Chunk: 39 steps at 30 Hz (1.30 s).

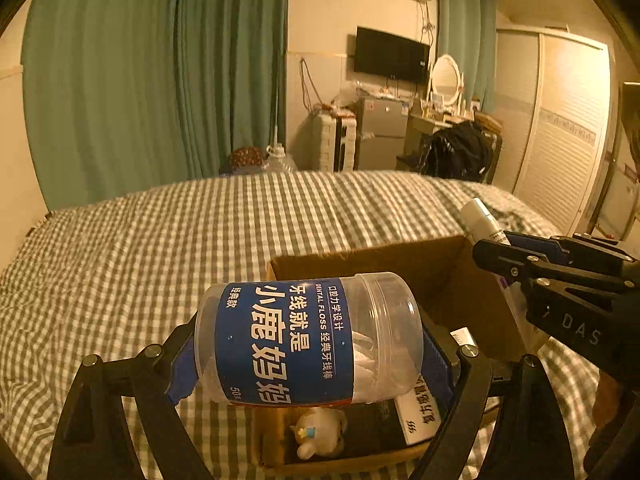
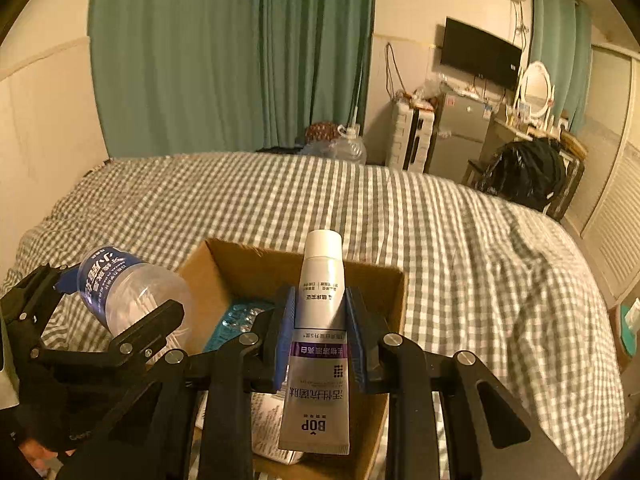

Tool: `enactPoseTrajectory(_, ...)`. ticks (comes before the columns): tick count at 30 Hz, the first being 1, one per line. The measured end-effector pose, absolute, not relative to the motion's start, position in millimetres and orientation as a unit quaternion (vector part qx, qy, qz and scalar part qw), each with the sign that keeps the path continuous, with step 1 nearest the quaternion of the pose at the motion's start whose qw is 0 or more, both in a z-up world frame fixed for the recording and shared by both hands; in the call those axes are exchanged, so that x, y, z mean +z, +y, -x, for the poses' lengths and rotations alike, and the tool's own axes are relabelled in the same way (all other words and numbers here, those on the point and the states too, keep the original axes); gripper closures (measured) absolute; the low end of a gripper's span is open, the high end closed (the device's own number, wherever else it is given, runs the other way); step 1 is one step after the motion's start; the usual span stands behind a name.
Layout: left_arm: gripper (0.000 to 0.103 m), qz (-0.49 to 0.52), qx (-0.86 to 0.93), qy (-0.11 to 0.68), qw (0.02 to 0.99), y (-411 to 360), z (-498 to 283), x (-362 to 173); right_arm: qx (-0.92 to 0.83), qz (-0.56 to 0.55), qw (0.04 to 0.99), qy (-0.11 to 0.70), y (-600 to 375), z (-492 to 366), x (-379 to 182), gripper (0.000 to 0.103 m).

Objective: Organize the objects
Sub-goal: 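Drop the white tube and floss jar into the cardboard box with both tools, then grasp the grey scissors with the right tool while the left tool grasps the tissue pack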

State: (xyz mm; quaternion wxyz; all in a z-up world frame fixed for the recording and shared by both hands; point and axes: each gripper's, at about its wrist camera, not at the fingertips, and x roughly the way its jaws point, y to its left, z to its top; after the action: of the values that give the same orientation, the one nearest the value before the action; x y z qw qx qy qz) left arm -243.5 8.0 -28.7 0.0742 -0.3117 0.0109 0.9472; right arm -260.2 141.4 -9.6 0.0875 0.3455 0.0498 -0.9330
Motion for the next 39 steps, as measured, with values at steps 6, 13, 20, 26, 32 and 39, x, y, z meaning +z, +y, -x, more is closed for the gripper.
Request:
enactPoseTrajectory(6,0.013,0.328,0.941,0.029,0.075,21,255,-52,-0.926,-0.366,0.07,0.057,155,268,-41,0.078)
enactPoseTrajectory(13,0.013,0.331,0.94,0.018,0.085,27,257,-49,-0.929,-0.36,0.071,0.036,162,260,-36,0.078)
enactPoseTrajectory(20,0.002,0.307,0.948,0.036,0.07,31,236,-21,-0.941,-0.334,0.055,0.021,174,233,-3,0.056)
enactPoseTrajectory(26,0.0,0.29,0.954,0.037,0.057,27,196,9,-0.953,-0.299,0.051,0.025,184,178,42,0.039)
enactPoseTrajectory(32,0.0,0.292,0.955,0.048,0.038,19,146,17,-0.958,-0.278,0.054,0.03,192,114,68,0.033)
enactPoseTrajectory(39,0.0,0.308,0.95,0.05,0.026,14,101,-8,-0.952,-0.3,0.049,0.039,193,63,41,0.032)
